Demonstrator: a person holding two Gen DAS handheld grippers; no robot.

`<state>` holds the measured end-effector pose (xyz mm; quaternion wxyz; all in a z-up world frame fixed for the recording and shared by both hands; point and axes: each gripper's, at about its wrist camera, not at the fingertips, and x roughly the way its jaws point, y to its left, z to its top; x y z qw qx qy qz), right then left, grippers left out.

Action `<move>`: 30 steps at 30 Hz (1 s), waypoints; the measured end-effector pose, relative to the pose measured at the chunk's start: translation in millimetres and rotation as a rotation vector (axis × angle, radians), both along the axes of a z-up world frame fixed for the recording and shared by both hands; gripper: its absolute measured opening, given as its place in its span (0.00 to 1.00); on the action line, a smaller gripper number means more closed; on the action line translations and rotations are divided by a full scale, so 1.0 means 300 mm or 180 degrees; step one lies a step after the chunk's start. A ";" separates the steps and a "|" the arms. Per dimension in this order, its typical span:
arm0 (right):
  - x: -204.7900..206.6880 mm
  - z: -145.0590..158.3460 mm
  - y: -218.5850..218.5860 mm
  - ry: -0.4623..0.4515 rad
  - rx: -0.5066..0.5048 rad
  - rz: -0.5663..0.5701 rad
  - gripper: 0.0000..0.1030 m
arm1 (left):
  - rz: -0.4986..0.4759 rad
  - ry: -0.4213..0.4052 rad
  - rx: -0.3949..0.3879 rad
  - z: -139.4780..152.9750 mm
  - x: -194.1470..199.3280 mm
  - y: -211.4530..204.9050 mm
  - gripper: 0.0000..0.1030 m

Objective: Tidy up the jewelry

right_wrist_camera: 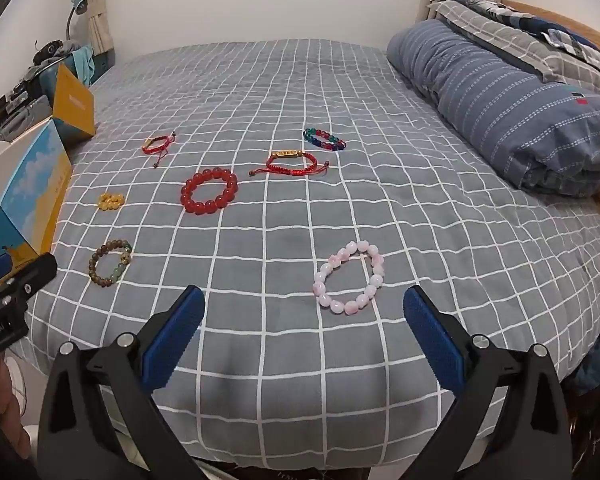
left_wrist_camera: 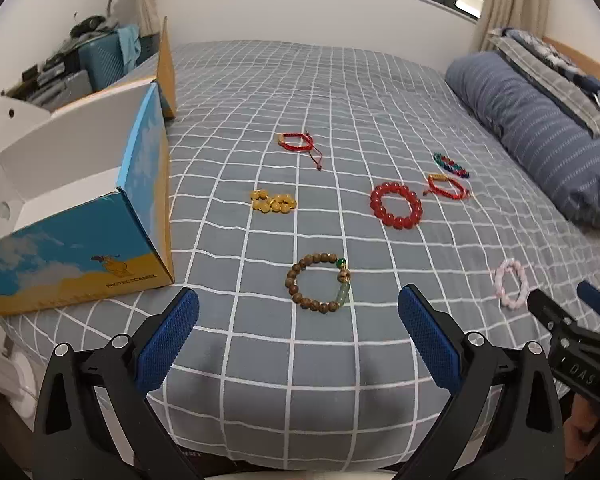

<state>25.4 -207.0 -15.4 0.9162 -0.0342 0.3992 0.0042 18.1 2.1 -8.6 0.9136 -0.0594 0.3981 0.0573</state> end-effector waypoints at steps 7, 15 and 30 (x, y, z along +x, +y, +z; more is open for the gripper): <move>0.015 -0.016 0.016 0.0035 -0.0007 0.0044 0.93 | -0.0095 0.0068 0.0117 -0.015 -0.006 -0.028 0.94; 0.016 -0.026 0.014 0.0083 0.0035 0.0004 0.93 | -0.0129 0.0088 0.0189 -0.014 0.014 -0.027 0.94; 0.013 -0.011 0.013 0.0107 0.0002 0.0011 0.93 | -0.0175 0.0100 0.0213 -0.002 0.012 -0.028 0.95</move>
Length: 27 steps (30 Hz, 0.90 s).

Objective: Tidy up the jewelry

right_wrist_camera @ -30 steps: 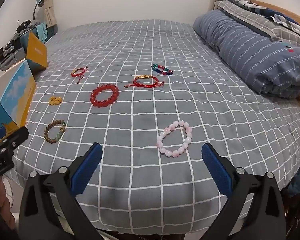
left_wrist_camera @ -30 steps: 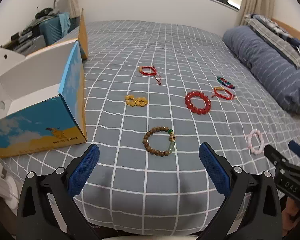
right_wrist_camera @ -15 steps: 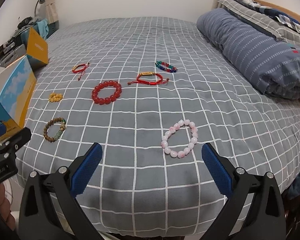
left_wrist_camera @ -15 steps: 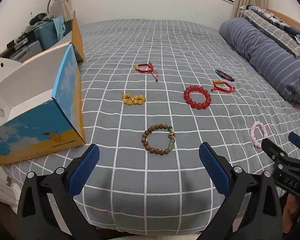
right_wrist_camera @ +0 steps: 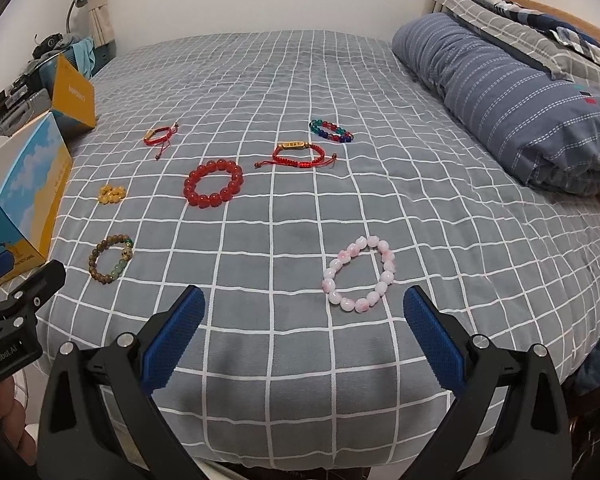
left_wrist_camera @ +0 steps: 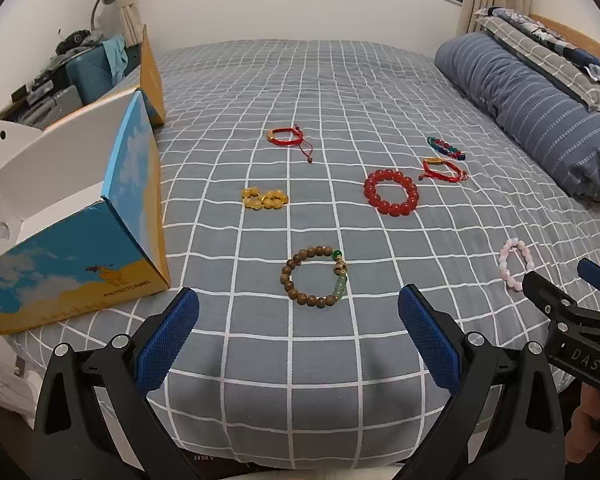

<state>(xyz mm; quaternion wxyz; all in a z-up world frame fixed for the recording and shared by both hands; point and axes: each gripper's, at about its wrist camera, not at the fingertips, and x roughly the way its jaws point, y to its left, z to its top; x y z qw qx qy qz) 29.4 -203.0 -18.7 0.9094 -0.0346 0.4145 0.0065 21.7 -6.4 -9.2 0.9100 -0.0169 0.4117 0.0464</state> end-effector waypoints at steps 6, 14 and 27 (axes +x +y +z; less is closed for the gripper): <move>-0.003 0.004 -0.002 -0.0012 -0.0006 -0.0015 0.93 | -0.0024 0.0000 0.0022 0.004 -0.007 -0.006 0.95; -0.010 0.009 -0.004 -0.0011 -0.0010 -0.0024 0.93 | -0.0041 -0.0011 0.0047 0.009 -0.015 -0.015 0.95; -0.010 0.016 -0.003 -0.0012 0.0008 -0.0034 0.93 | -0.0071 0.0015 0.0064 0.004 -0.013 -0.016 0.95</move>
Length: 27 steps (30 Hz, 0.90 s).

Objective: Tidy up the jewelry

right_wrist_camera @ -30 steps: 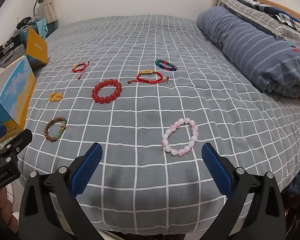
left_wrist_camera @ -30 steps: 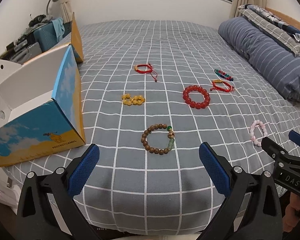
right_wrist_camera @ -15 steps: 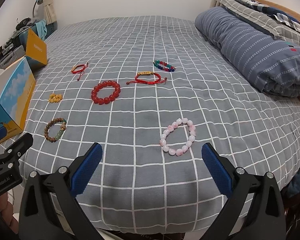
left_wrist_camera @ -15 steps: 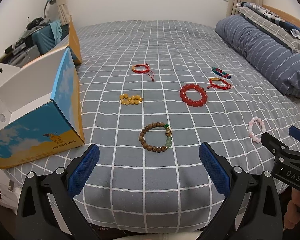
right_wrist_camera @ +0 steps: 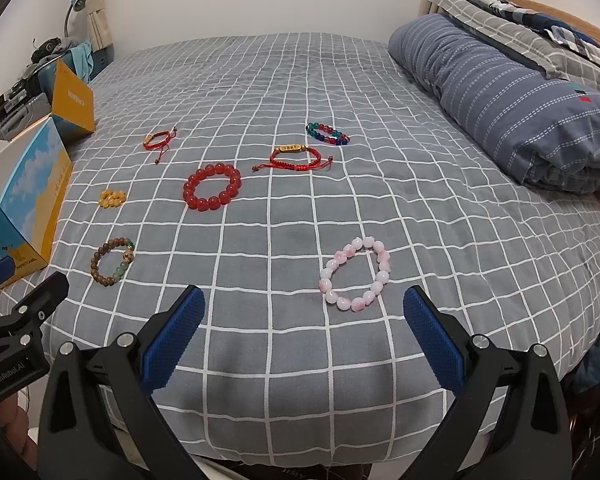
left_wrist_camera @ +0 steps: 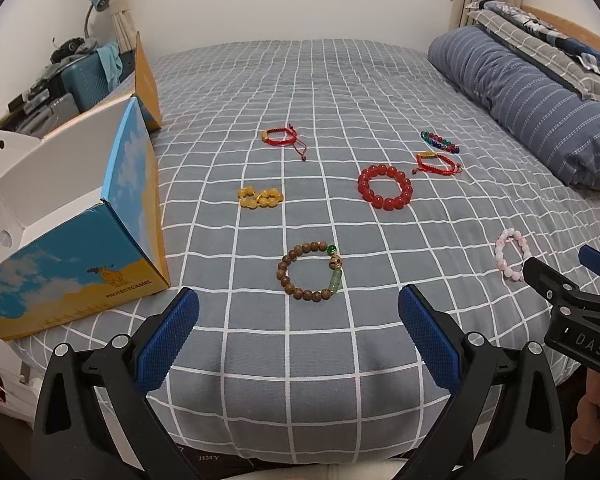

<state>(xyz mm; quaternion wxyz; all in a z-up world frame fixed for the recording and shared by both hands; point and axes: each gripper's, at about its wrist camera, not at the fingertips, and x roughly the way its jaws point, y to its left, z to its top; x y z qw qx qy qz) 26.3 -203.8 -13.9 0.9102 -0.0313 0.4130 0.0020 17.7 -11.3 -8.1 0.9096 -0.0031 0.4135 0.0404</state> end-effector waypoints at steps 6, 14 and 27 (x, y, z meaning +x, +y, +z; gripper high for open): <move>0.003 -0.003 0.001 0.0003 -0.0006 0.0001 0.93 | 0.0001 0.0007 0.0012 -0.002 0.004 -0.001 0.95; 0.006 -0.004 0.000 0.0004 -0.0011 0.0007 0.93 | -0.0001 0.0014 0.0000 -0.004 0.006 0.000 0.95; 0.096 -0.048 -0.060 0.0143 -0.0012 -0.0131 0.93 | -0.0081 0.0157 -0.0014 -0.053 0.135 0.014 0.94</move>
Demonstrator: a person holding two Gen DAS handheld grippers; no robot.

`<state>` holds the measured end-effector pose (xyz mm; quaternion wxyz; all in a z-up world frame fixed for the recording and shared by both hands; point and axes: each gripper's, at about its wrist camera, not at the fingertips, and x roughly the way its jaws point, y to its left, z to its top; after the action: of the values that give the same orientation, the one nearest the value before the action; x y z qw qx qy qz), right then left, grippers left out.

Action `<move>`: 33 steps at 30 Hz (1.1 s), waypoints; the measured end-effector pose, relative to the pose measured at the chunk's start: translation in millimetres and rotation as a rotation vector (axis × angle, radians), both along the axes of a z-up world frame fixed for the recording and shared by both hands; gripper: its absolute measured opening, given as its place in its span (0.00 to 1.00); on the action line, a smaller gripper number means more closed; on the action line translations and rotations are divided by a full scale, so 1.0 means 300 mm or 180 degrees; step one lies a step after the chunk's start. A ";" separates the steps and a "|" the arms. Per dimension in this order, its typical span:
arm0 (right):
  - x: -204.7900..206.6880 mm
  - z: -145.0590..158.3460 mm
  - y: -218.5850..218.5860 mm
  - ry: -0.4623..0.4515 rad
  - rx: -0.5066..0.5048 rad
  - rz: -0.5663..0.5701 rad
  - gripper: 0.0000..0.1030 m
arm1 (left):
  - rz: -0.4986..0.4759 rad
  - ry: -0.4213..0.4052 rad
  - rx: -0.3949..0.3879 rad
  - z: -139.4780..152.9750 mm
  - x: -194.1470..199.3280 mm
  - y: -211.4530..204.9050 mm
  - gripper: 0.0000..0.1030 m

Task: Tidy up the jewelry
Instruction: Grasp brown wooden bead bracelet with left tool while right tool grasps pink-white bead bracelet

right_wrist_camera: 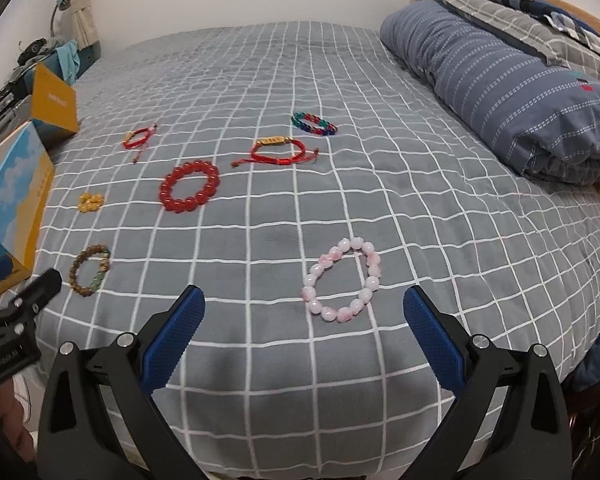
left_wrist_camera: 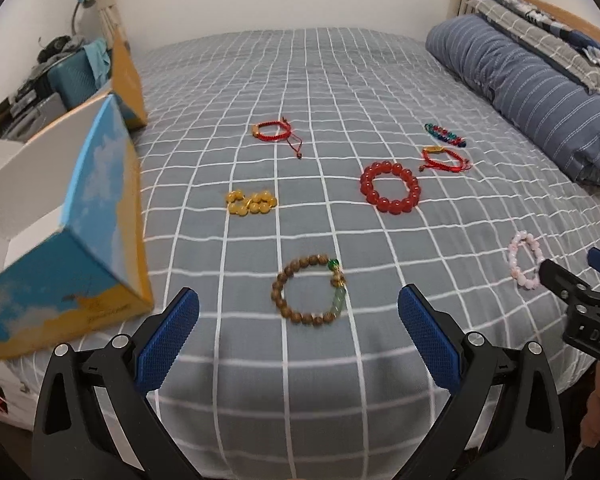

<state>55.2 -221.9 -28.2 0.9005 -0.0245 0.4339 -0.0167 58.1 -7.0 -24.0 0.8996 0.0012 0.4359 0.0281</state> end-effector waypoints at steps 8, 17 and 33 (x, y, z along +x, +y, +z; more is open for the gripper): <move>0.109 -0.057 -0.074 0.0182 0.0012 -0.0171 0.93 | -0.0045 0.0157 -0.0062 -0.071 0.110 0.023 0.94; 0.189 -0.136 -0.156 0.0480 0.0004 -0.0401 0.84 | -0.0008 0.0264 -0.0133 -0.146 0.169 0.075 0.94; 0.220 -0.217 -0.196 0.0748 0.0101 -0.0493 0.56 | -0.0113 0.0444 -0.0097 -0.200 0.186 0.091 0.68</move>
<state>121.3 -280.8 -93.2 0.8398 0.0216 0.5371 -0.0762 113.9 20.4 -83.9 0.8672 -0.0029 0.4978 0.0054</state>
